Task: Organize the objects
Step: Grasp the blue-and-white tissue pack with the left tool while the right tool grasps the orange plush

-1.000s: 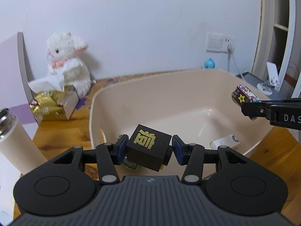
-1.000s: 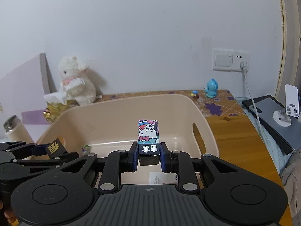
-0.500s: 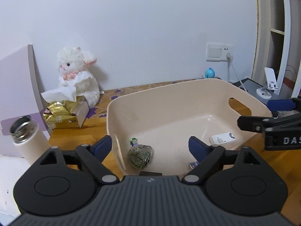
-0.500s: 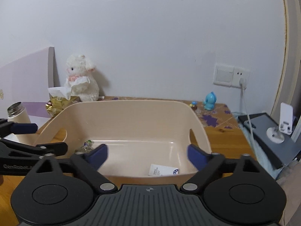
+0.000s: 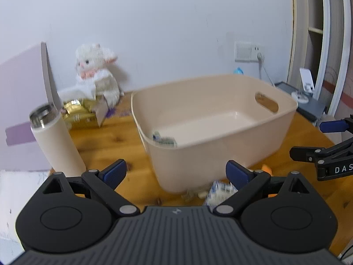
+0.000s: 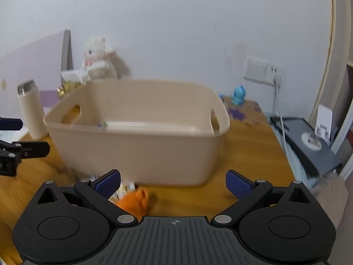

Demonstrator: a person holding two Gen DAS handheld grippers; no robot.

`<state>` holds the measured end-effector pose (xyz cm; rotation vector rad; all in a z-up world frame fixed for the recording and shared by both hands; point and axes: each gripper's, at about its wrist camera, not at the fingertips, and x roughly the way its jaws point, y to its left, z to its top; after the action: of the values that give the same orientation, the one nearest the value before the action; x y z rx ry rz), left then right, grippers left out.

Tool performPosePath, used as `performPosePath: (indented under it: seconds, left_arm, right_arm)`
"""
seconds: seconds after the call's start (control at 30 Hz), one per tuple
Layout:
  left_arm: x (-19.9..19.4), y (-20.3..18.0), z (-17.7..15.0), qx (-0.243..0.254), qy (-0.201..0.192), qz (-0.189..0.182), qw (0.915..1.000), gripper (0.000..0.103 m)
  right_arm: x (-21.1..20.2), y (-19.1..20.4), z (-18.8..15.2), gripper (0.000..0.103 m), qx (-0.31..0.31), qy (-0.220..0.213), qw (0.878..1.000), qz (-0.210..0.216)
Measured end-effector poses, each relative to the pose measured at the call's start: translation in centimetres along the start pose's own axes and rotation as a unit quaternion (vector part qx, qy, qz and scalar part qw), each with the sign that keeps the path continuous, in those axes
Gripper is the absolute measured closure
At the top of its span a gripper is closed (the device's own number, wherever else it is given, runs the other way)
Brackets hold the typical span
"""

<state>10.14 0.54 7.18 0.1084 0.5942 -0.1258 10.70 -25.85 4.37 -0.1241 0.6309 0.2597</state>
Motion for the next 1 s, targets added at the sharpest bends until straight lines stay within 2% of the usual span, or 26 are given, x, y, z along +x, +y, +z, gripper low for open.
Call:
performPosePath:
  seconds: [0.2, 0.4, 0.57, 0.67, 0.9, 1.0]
  left_arm:
    - [2.0, -0.6, -2.8, -0.003, 0.045, -0.014, 0.9989, 0.006]
    - [3.8, -1.6, -4.4, 0.007, 0.065, -0.024, 0.9976, 0.006]
    - [5.1, -2.2, -5.1, 0.012, 0.074, -0.041, 0.9963, 0.006]
    - [6.0, -2.6, -5.4, 0.018, 0.080, -0.047, 0.9955, 0.006]
    - [7.5, -2.3, -5.9, -0.002, 0.087, -0.061, 0.9943, 0.007]
    - [7.7, -2.3, -6.0, -0.002, 0.082, -0.057, 0.9950, 0.007]
  right_arm:
    - [2.0, -0.7, -3.2, 0.000, 0.015, 0.050, 0.999, 0.013]
    - [3.6, -0.5, -5.0, 0.000, 0.015, 0.077, 0.997, 0.026]
    - [4.9, 0.3, -5.2, 0.000, 0.002, 0.085, 0.996, 0.034]
    - [6.0, 0.7, -5.4, 0.000, -0.007, 0.104, 0.994, 0.042]
    - [6.7, 1.2, -5.1, 0.000, -0.016, 0.093, 0.995, 0.045]
    - [7.0, 1.1, -4.8, 0.000, -0.021, 0.103, 0.993, 0.051]
